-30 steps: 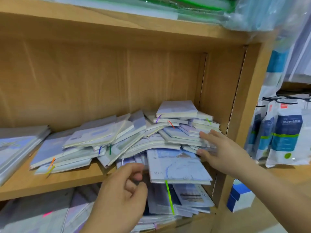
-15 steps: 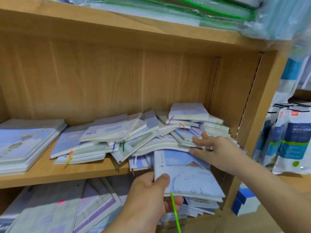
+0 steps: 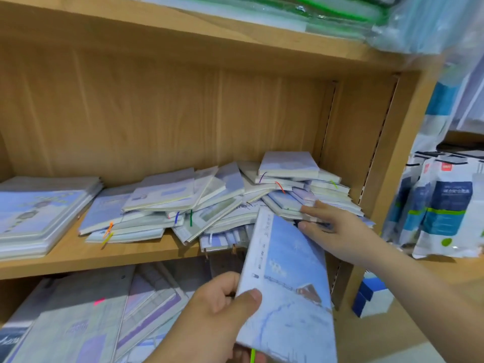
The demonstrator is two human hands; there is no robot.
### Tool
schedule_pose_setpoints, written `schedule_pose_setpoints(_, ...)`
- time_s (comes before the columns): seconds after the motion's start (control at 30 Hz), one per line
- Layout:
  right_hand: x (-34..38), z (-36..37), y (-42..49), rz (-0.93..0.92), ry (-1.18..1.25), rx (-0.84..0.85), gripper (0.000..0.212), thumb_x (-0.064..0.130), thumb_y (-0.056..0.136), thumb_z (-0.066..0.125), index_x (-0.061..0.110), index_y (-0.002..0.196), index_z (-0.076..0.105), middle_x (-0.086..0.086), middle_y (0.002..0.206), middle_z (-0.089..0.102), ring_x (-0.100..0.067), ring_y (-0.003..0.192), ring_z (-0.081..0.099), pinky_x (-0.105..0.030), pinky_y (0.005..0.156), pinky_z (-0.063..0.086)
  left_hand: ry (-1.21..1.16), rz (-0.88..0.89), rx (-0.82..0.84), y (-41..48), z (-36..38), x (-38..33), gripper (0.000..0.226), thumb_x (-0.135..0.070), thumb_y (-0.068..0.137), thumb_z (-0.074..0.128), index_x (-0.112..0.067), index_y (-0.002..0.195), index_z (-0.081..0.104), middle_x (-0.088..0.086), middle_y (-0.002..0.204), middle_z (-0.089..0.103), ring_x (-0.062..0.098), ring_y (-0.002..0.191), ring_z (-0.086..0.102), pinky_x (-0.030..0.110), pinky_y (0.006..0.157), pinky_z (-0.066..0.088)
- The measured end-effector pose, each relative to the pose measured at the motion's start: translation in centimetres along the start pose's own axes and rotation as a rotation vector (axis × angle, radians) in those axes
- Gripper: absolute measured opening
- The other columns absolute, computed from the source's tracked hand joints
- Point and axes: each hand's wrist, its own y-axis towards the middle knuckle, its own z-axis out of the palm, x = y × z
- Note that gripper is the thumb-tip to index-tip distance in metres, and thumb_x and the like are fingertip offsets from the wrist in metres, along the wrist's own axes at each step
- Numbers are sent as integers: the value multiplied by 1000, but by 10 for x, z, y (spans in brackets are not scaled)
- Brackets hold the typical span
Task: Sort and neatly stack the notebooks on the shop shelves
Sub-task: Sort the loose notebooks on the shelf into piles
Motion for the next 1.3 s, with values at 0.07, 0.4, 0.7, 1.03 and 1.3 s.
schedule_pose_setpoints(0.07, 3, 3, -11, -23, -33, -120, 35, 50, 98, 58, 32, 124, 73, 14, 134, 63, -6, 136, 48, -29, 102, 43, 68, 92, 42, -2, -14, 5, 16, -23, 98, 68, -9, 107, 68, 14, 100, 78, 34, 94, 76, 39, 78, 59)
schedule_pose_setpoints(0.4, 27, -6, 25, -87, -58, -282, 25, 29, 99, 62, 23, 119, 76, 9, 122, 71, -7, 118, 61, -19, 90, 41, -98, 335, -313, 64, -73, -99, 21, -23, 102, 59, -9, 98, 74, 9, 93, 78, 15, 56, 68, 26, 47, 56)
schedule_pose_setpoints(0.7, -24, -12, 28, -134, -269, -235, 48, 67, 97, 46, 43, 134, 64, 13, 143, 57, -5, 139, 44, -19, 105, 38, 938, 580, -732, 110, -94, -94, 12, -16, 86, 77, -23, 90, 69, -1, 90, 63, 10, 67, 58, 25, 70, 40)
schedule_pose_setpoints(1.03, -52, -21, 35, -78, -148, -57, 53, 65, 98, 44, 44, 146, 51, 21, 155, 44, 5, 144, 36, -22, 111, 42, 869, 328, -413, 176, 45, -83, 36, -35, 88, 67, -9, 67, 54, 21, 70, 69, 32, 66, 70, 43, 68, 61)
schedule_pose_setpoints(1.3, -49, -18, 33, -96, -32, -37, 50, 62, 100, 41, 47, 147, 49, 20, 160, 35, 7, 150, 17, -28, 120, 31, 185, 78, -348, 187, 73, -95, 17, -23, 90, 75, -10, 84, 65, 0, 46, 55, 15, 36, 48, 17, 38, 44)
